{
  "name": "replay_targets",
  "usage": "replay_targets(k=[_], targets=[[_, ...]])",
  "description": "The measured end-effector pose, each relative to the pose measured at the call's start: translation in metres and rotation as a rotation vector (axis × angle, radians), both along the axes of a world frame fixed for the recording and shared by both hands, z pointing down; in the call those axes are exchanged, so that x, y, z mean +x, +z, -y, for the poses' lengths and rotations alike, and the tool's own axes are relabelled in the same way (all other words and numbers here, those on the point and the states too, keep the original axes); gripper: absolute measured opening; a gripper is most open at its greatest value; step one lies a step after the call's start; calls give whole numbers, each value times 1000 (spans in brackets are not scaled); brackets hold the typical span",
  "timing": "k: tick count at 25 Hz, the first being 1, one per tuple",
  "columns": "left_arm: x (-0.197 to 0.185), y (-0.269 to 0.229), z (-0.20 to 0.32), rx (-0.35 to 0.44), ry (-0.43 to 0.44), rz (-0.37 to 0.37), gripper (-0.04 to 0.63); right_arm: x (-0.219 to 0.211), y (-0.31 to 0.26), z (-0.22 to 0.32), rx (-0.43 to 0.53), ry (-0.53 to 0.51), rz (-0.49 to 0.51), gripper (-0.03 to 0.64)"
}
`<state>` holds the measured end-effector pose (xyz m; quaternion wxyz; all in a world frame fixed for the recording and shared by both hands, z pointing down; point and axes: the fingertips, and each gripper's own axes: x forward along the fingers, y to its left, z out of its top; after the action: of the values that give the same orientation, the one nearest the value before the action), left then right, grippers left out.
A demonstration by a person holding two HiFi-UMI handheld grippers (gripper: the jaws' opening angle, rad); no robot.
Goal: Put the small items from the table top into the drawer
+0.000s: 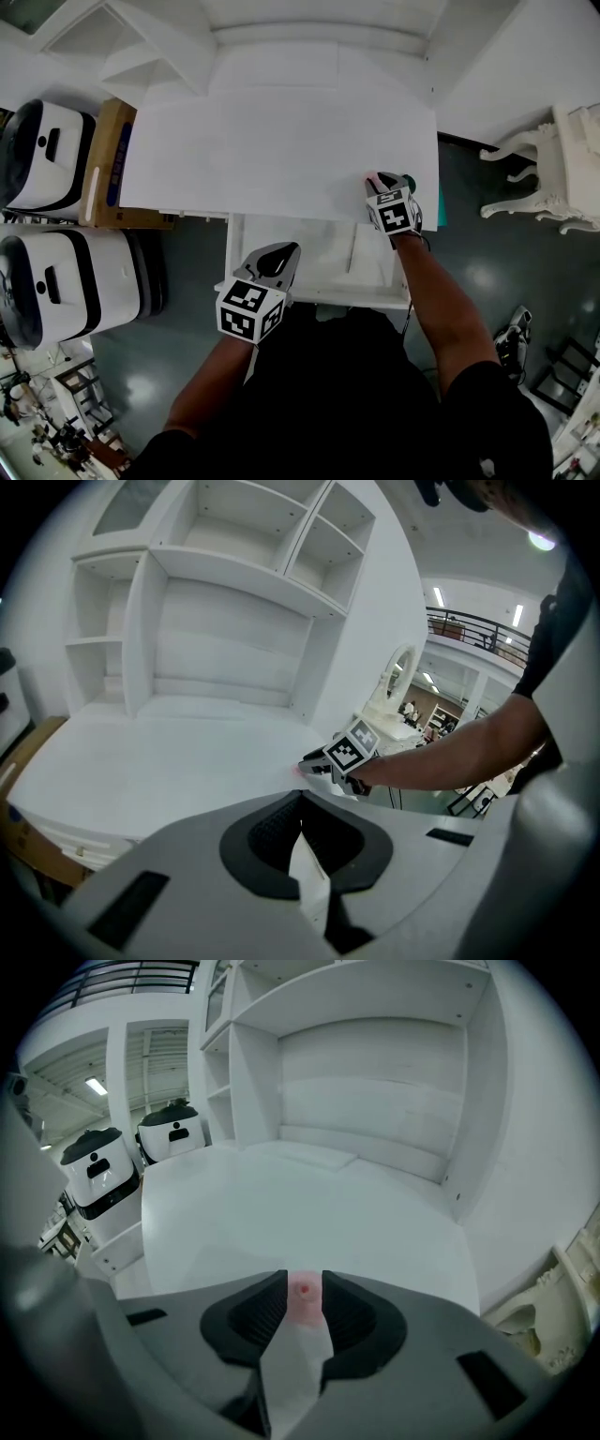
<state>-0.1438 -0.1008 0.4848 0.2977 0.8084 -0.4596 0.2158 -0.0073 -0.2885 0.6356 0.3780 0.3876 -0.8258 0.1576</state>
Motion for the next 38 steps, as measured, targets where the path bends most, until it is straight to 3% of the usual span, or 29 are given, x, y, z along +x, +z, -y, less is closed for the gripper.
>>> replay_targets(k=[21,38], targets=[[3,2,1,5,8,-11,3,-3,0,0,7,-4,2,61],[15,5,-12,10,39,-28,3,16,-41,-52,62,-11,55,61]])
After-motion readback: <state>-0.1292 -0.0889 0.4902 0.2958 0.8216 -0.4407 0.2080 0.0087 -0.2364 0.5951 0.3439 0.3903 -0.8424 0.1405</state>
